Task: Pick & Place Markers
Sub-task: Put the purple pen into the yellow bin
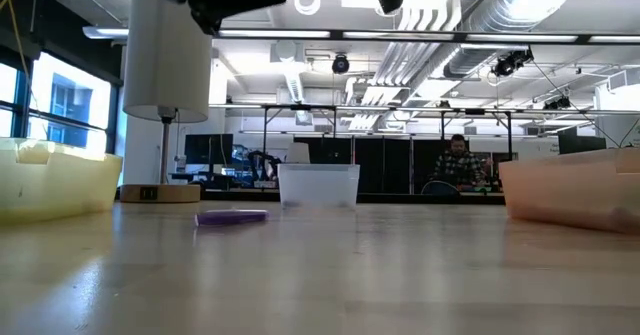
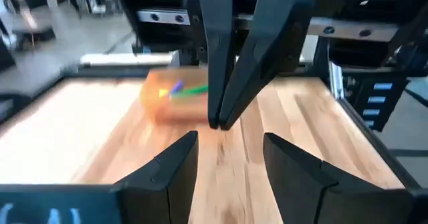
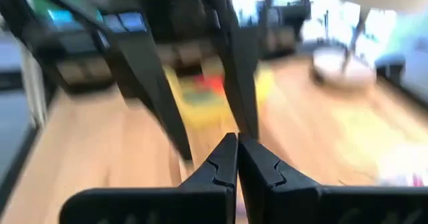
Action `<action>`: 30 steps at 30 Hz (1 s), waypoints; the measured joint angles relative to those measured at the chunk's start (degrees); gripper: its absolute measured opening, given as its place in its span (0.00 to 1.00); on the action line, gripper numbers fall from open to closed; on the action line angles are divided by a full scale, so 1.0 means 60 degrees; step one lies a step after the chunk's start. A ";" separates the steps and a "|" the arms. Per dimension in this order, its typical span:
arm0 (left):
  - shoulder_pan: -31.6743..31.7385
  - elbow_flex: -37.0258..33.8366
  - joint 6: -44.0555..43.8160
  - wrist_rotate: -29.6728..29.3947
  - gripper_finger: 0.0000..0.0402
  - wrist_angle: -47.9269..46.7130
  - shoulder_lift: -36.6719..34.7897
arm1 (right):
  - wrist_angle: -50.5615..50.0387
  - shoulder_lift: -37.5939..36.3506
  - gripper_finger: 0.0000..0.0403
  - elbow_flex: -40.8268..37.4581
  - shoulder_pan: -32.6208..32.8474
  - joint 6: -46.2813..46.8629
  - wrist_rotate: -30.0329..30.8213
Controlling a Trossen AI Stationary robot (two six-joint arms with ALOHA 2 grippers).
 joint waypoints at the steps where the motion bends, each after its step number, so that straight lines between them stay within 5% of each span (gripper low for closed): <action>1: 0.0000 0.0000 -0.0233 0.0000 0.42 -0.0208 0.0000 | -0.0536 0.0000 0.00 0.0000 -0.0012 0.0421 -0.0036; 8: 0.0000 0.0000 -0.1645 -0.0149 0.42 -0.1740 0.0000 | -0.3387 0.0000 0.00 0.0000 -0.0239 0.2268 -0.0474; 16: 0.0130 -0.0004 -0.3093 -0.0224 0.42 -0.3104 0.0000 | -0.4346 0.0000 0.00 0.0000 -0.0274 0.3261 -0.0476; 21: 0.1000 0.0455 -0.4520 0.0787 0.42 -0.4551 0.0533 | -0.4361 -0.0004 0.00 0.0000 -0.0158 0.3375 -0.0468; 30: 0.2144 0.3293 -0.5578 0.2716 0.42 -0.8664 0.2807 | -0.4589 -0.0007 0.00 -0.0040 0.0189 0.3798 -0.0402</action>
